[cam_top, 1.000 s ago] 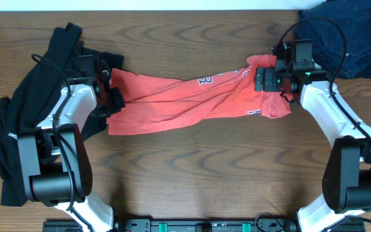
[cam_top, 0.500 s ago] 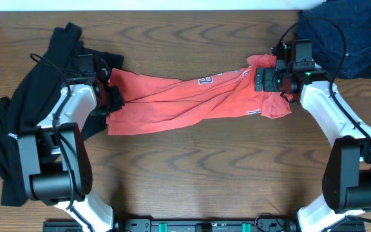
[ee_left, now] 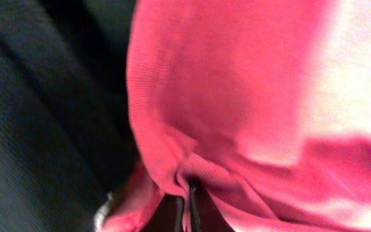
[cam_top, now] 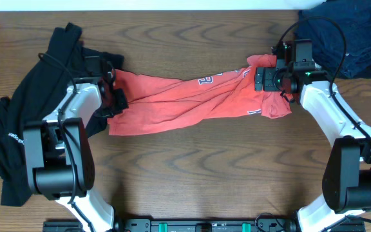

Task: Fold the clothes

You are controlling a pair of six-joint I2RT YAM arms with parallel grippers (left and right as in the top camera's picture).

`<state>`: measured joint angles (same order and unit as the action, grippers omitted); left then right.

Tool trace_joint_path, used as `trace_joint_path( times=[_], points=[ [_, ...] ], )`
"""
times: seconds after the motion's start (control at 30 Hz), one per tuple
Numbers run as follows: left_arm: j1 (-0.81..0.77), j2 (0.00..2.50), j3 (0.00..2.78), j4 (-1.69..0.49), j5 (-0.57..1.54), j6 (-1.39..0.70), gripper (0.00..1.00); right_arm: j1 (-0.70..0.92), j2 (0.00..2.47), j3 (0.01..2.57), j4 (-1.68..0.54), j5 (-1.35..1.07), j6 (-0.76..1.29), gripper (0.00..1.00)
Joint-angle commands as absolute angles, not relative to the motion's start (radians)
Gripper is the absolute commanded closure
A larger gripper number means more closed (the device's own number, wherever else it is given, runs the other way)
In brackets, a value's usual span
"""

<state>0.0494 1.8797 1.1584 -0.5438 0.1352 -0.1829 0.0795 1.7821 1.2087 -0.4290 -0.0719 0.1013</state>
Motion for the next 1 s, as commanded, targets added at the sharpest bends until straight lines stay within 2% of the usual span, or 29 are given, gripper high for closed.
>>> trace_joint_path(
  times=[0.0, 0.53, 0.73, 0.97],
  points=[
    [-0.004, 1.795, 1.206, -0.547, 0.134, -0.189, 0.94, 0.082, 1.756, 1.216, -0.430, -0.076, 0.088, 0.06],
    [-0.222, 1.759, 1.209, -0.450, 0.134, -0.223, 0.94, 0.082, 1.756, 1.216, -0.442, -0.076, 0.088, 0.06],
    [-0.208, 1.759, 1.209, -0.439, 0.102, -0.287, 0.94, 0.081, 1.756, 1.216, -0.450, -0.075, 0.088, 0.06],
    [-0.208, 1.760, 1.209, -0.424, 0.165, -0.316, 0.94, 0.081, 1.756, 1.216, -0.449, -0.075, 0.088, 0.06]
  ],
)
